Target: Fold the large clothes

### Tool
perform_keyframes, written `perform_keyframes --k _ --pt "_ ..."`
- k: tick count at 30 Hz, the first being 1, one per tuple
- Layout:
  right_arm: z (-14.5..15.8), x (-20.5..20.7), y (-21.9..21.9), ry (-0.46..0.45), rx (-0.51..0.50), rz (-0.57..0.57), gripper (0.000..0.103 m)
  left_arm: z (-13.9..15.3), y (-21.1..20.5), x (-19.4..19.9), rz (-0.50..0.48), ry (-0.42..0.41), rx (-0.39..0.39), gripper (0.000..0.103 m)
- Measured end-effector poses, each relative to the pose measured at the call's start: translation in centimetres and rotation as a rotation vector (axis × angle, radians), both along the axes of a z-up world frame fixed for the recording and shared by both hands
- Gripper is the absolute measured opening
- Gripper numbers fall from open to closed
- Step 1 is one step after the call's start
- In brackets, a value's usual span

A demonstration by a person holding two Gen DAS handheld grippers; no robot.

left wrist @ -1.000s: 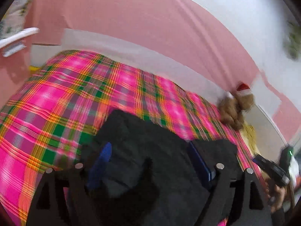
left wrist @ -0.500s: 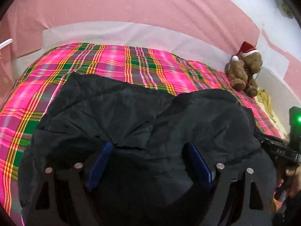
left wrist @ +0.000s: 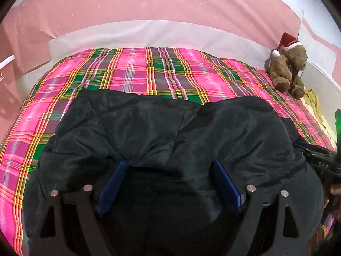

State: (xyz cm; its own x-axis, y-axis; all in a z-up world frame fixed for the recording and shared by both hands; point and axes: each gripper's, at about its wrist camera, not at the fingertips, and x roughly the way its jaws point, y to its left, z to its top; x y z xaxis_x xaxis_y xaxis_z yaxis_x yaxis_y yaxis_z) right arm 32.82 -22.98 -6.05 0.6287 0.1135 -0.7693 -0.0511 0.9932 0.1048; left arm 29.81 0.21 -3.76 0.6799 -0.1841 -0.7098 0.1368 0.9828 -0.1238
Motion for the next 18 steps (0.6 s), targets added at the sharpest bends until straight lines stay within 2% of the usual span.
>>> perform_keyframes --k 12,18 --pt "-0.7 1.0 0.0 0.006 -0.009 -0.013 0.059 -0.5 -0.4 0.8 0.009 0.004 0.023 0.087" --pt "0.0 1.3 -0.1 0.044 -0.012 -0.021 0.059 1.1 0.0 1.1 -0.009 0.077 0.005 0.087"
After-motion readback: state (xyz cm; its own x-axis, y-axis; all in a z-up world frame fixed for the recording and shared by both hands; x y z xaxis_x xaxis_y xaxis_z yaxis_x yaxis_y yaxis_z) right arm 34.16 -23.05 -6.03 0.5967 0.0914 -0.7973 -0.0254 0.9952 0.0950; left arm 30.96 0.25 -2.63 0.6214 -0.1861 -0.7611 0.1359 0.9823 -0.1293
